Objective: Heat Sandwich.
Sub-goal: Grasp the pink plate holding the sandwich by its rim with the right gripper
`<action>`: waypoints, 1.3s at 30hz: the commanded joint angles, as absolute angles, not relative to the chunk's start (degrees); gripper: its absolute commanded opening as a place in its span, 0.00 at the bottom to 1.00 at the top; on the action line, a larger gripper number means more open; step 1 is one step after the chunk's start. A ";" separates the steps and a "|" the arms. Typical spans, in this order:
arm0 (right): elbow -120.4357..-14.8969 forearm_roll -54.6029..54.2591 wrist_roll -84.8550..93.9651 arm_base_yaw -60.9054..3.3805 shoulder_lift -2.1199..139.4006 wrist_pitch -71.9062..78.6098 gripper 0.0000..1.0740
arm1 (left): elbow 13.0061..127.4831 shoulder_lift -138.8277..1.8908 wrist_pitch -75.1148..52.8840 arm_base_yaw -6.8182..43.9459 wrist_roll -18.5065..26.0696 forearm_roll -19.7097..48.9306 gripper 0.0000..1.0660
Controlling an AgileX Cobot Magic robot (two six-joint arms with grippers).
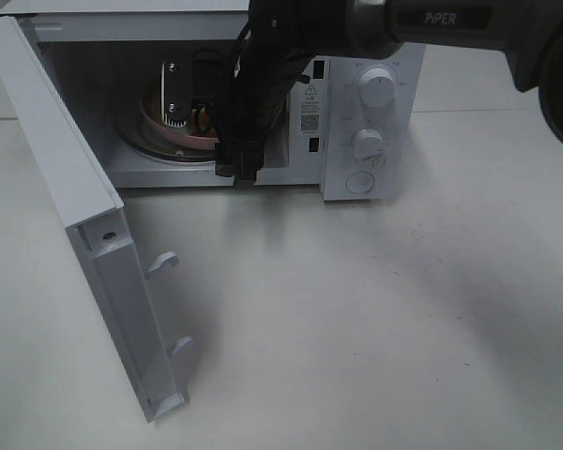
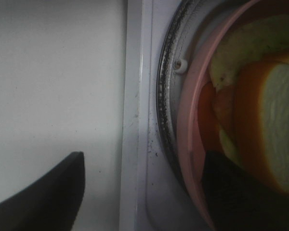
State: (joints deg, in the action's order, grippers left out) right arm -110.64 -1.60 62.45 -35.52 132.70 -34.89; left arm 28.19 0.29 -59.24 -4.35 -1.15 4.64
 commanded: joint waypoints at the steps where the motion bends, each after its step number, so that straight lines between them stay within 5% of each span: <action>1: -111.55 -2.81 62.91 -35.35 133.33 -35.24 0.63 | 28.07 1.32 -59.19 -4.41 -1.15 4.98 0.72; 39: -116.94 -4.47 64.00 -32.66 138.88 -32.09 0.59 | 28.07 1.32 -59.19 -4.41 -1.15 4.98 0.72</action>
State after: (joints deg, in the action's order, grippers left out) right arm -115.97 -3.95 63.94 -32.77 138.08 -32.20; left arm 28.19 0.29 -59.24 -4.35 -1.15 4.64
